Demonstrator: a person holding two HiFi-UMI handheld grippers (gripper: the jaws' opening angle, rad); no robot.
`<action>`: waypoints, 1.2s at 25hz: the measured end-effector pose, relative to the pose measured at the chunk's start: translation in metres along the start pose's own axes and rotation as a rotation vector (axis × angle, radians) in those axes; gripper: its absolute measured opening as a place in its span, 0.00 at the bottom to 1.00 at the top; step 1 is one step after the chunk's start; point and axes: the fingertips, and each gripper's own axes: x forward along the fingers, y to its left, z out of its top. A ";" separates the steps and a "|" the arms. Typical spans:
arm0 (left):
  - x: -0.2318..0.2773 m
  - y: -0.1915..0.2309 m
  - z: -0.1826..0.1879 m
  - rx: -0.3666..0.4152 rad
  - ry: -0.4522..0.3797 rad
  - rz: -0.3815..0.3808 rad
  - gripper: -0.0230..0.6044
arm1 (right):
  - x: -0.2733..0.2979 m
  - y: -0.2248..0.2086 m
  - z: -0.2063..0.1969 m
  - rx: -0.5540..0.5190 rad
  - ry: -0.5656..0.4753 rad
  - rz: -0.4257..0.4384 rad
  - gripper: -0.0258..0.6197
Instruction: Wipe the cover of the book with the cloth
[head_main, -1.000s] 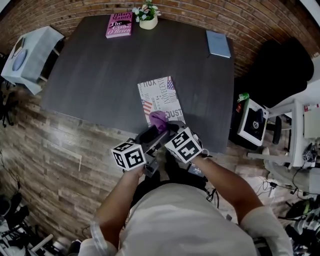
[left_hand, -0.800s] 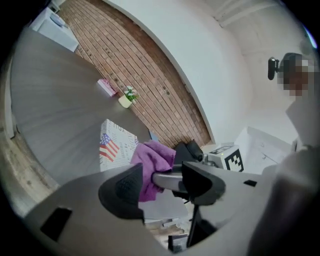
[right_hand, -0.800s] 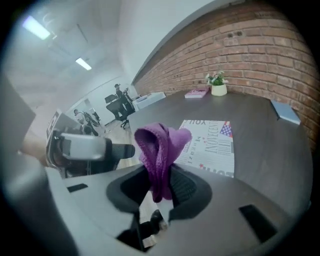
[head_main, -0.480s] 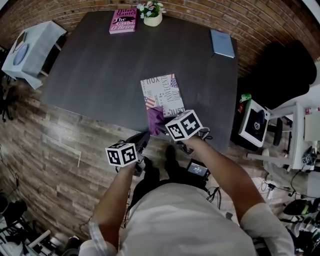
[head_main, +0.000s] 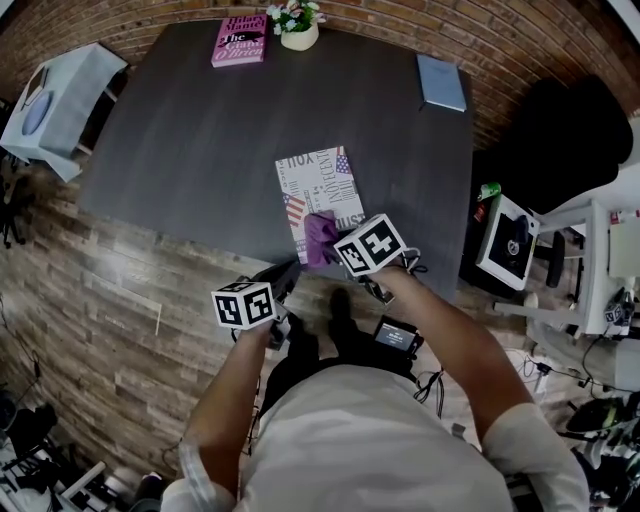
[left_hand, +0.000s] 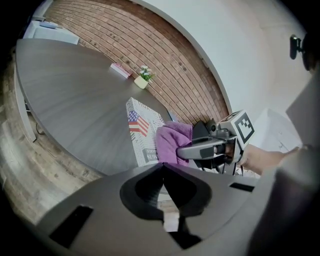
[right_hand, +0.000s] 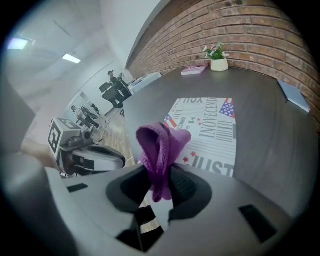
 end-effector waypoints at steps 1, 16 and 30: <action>0.001 -0.001 0.000 0.000 0.002 -0.002 0.05 | -0.002 -0.004 -0.002 0.006 0.001 -0.006 0.20; 0.027 -0.038 0.012 0.045 0.015 -0.090 0.05 | -0.043 -0.071 -0.032 0.094 0.006 -0.139 0.20; 0.045 -0.073 0.021 0.059 0.006 -0.154 0.28 | -0.095 -0.110 -0.043 0.041 -0.020 -0.323 0.20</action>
